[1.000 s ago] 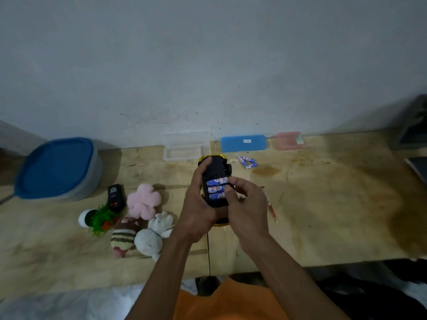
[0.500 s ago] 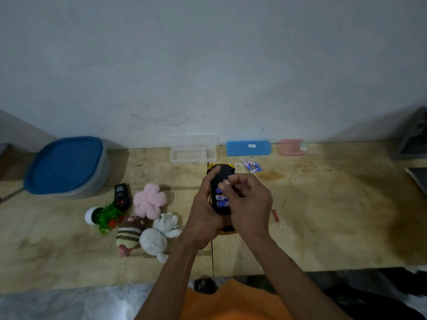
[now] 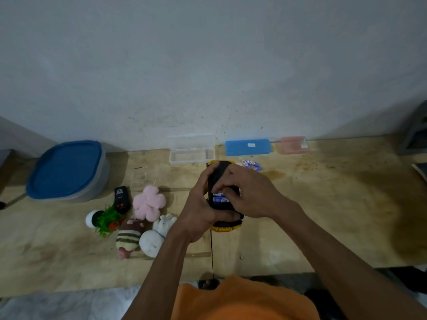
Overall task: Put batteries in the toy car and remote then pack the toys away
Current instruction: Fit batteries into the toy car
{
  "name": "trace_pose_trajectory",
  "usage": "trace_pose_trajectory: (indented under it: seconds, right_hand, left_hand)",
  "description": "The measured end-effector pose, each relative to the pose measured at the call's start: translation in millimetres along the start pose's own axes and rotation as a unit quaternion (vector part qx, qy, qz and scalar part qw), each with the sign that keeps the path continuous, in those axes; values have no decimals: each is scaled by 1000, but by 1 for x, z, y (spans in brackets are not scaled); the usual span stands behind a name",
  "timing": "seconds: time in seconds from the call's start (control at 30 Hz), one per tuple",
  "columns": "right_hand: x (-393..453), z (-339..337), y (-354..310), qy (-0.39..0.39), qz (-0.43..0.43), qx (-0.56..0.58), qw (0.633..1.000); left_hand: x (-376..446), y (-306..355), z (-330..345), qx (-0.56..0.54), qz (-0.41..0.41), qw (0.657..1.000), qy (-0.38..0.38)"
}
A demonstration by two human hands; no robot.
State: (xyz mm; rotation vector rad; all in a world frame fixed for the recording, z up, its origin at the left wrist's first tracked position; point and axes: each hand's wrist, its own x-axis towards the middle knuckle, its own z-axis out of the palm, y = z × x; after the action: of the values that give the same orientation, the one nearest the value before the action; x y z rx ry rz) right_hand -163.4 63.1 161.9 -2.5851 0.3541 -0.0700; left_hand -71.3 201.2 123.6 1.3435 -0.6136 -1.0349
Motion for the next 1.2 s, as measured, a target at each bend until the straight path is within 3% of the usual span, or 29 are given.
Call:
trace_pose_trajectory:
  seconds: [0.33, 0.6, 0.77, 0.97, 1.03, 1.1, 1.2]
  right_hand:
    - [19, -18, 3, -94, -102, -81, 987]
    - [28, -15, 13, -126, -119, -2, 985]
    - [24, -13, 19, -84, -129, 82, 985]
    - [22, 0, 24, 7, -65, 193, 979]
    - [21, 3, 21, 44, -18, 263, 964]
    - [21, 3, 16, 93, 50, 363, 926]
    - [17, -2, 7, 146, 161, 577, 788]
  left_hand:
    - [3, 5, -2, -41, -9, 999, -5]
    - [8, 0, 2, -42, -17, 999, -4]
    - [11, -2, -2, -42, -16, 999, -7]
    - [14, -1, -5, -45, -18, 999, -12]
    - [16, -1, -6, -48, -19, 999, -9]
    - [16, -2, -8, -42, -19, 999, 4]
    - [14, -4, -13, -36, -18, 999, 23]
